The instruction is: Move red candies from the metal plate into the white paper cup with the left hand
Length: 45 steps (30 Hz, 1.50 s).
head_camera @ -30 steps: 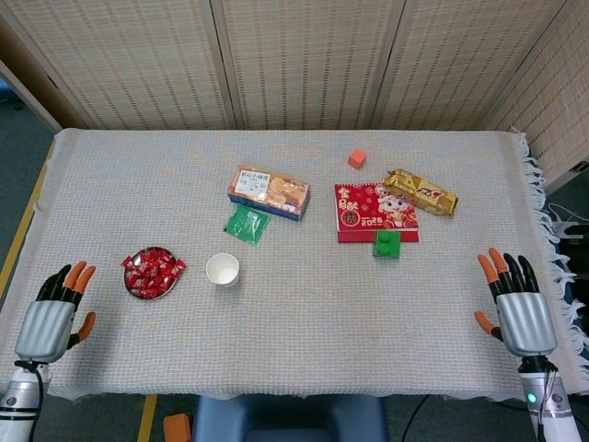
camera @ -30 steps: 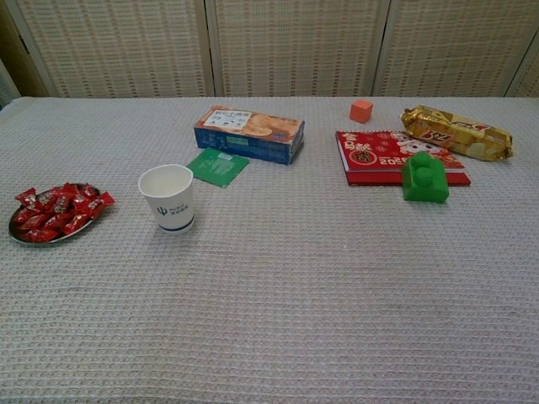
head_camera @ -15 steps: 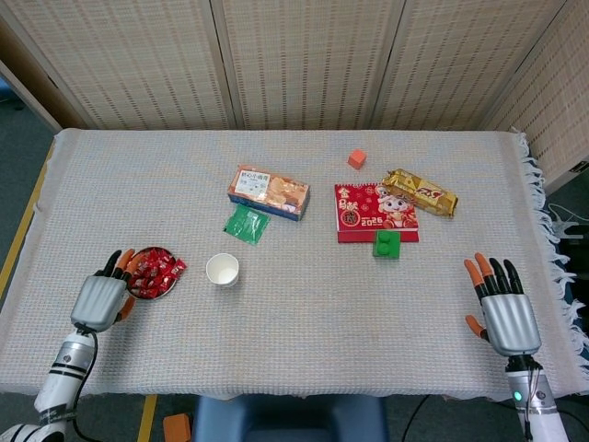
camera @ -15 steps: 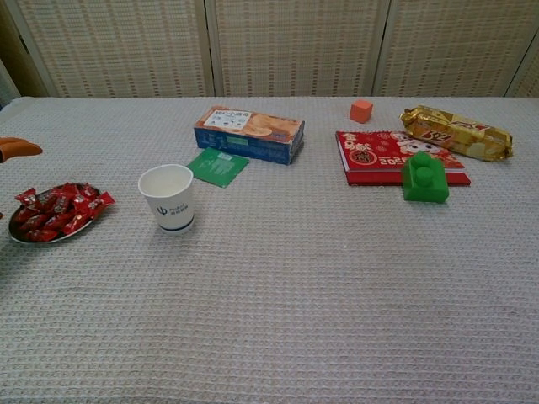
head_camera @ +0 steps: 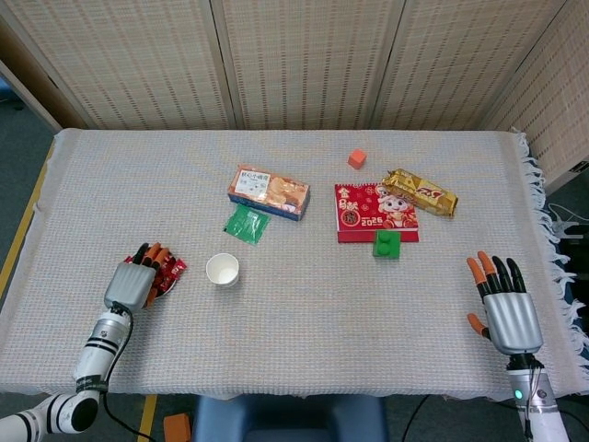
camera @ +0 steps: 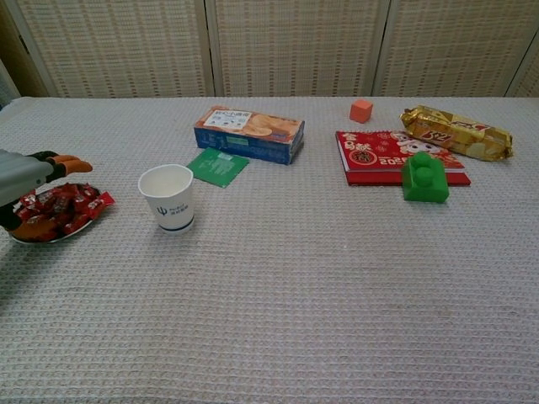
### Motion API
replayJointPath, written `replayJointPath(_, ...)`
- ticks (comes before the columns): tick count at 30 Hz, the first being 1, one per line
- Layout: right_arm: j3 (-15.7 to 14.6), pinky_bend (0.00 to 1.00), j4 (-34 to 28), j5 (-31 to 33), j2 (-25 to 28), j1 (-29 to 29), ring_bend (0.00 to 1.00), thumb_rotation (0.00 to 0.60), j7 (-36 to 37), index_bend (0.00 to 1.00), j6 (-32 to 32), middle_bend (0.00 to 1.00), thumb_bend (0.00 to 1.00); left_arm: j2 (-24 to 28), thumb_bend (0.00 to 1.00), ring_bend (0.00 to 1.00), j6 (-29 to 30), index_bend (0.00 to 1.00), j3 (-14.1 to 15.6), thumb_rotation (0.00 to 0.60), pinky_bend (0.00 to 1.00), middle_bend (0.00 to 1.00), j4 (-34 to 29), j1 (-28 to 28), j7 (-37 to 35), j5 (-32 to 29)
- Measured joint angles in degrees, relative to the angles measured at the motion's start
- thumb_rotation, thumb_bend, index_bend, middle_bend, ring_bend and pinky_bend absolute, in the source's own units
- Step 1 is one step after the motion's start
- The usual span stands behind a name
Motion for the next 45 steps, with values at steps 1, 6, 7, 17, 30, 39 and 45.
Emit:
replayJointPath(1, -0.03, 0.00, -0.11, 0.03, 0.15, 0.02, 0.00, 0.600, 0.13, 0.00, -0.08, 0.00, 0.12, -0.54, 0.38, 0.05, -0.15, 0.00, 0.07, 0.600, 0.68, 0.00, 0.66, -0.31, 0.79, -0.60)
replayJointPath(6, 0.08, 0.00, -0.31, 0.32, 0.38, 0.00, 0.00, 0.600, 0.23, 0.00, -0.06, 0.00, 0.11, -2.86, 0.39, 0.11, -0.68, 0.04, 0.76, 0.600, 0.72, 0.05, 3.93, -1.44, 2.90, -2.87)
replayJointPath(7, 0.11, 0.00, -0.31, 0.40, 0.37, 0.02, 0.00, 0.600, 0.21, 0.00, -0.11, 0.00, 0.12, -3.15, 0.39, 0.13, -0.83, 0.05, 0.91, 0.600, 0.73, 0.06, 4.40, -1.59, 2.99, -3.08)
replayJointPath(17, 0.12, 0.00, -0.64, 0.85, 0.42, 0.02, 0.00, 0.600, -0.23, 0.00, -0.27, 0.00, 0.12, -6.11, 0.38, 0.35, 0.14, 0.33, 2.42, 0.600, 0.88, 0.32, 9.27, -2.61, 1.53, -1.37)
replayJointPath(30, 0.27, 0.00, -1.24, 2.07, 0.51, 0.16, 0.00, 0.600, -1.24, 0.00, -0.98, 0.00, 0.12, -7.92, 0.45, 0.46, 2.62, 0.50, 3.09, 0.600, 0.95, 0.48, 13.78, -2.74, -4.14, 2.79)
replayJointPath(39, 0.43, 0.00, -1.36, 2.77, 0.45, 0.30, 0.00, 0.600, -1.75, 0.00, -1.36, 0.00, 0.12, -8.81, 0.54, 0.52, 4.24, 0.61, 3.11, 0.600, 0.97, 0.59, 16.08, -2.67, -6.94, 4.86)
replayJointPath(45, 0.50, 0.00, -1.30, 3.24, 0.25, 0.42, 0.00, 0.600, -2.27, 0.00, -1.65, 0.00, 0.12, -8.83, 0.60, 0.58, 5.21, 0.69, 3.03, 0.600, 1.00, 0.67, 16.54, -2.58, -7.82, 5.69)
